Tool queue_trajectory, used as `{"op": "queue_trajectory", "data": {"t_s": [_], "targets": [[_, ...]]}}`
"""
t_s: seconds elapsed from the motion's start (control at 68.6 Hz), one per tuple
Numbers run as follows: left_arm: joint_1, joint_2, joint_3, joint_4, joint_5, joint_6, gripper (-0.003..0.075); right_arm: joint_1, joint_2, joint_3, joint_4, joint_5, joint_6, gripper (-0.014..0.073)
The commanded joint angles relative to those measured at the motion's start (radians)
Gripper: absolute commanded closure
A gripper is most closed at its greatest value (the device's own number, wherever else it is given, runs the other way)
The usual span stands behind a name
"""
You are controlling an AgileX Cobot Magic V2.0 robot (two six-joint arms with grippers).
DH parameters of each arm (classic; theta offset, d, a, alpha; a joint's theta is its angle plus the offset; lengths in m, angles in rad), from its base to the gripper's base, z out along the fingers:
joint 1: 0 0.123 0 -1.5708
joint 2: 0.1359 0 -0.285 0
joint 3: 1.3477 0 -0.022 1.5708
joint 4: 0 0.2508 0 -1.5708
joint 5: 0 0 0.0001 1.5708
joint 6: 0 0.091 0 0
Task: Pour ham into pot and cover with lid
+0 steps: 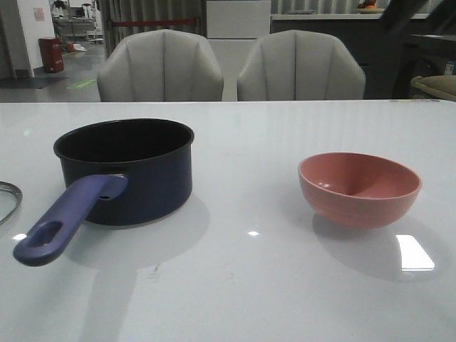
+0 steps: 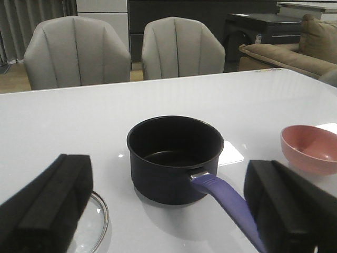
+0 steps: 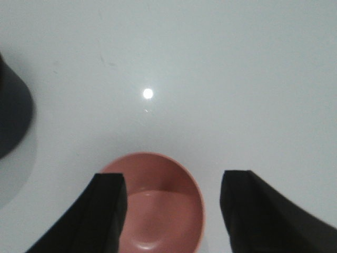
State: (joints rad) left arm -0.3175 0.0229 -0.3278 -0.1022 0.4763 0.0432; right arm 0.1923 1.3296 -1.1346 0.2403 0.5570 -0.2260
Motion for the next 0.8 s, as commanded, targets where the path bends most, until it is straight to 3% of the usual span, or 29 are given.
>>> {"op": "queue_trajectory", "data": {"t_s": [0.0,0.787], "targets": [[-0.009,0.011,-0.025,-0.010,-0.089,-0.004,0.0094,0.047,-0.156,0.061,0.005,-0.151,-0.011,0.0096],[-0.009,0.011,-0.025,-0.010,-0.089,-0.004,0.0094,0.077,-1.198,0.871,0.019,-0.462,-0.011,0.0096]]}}
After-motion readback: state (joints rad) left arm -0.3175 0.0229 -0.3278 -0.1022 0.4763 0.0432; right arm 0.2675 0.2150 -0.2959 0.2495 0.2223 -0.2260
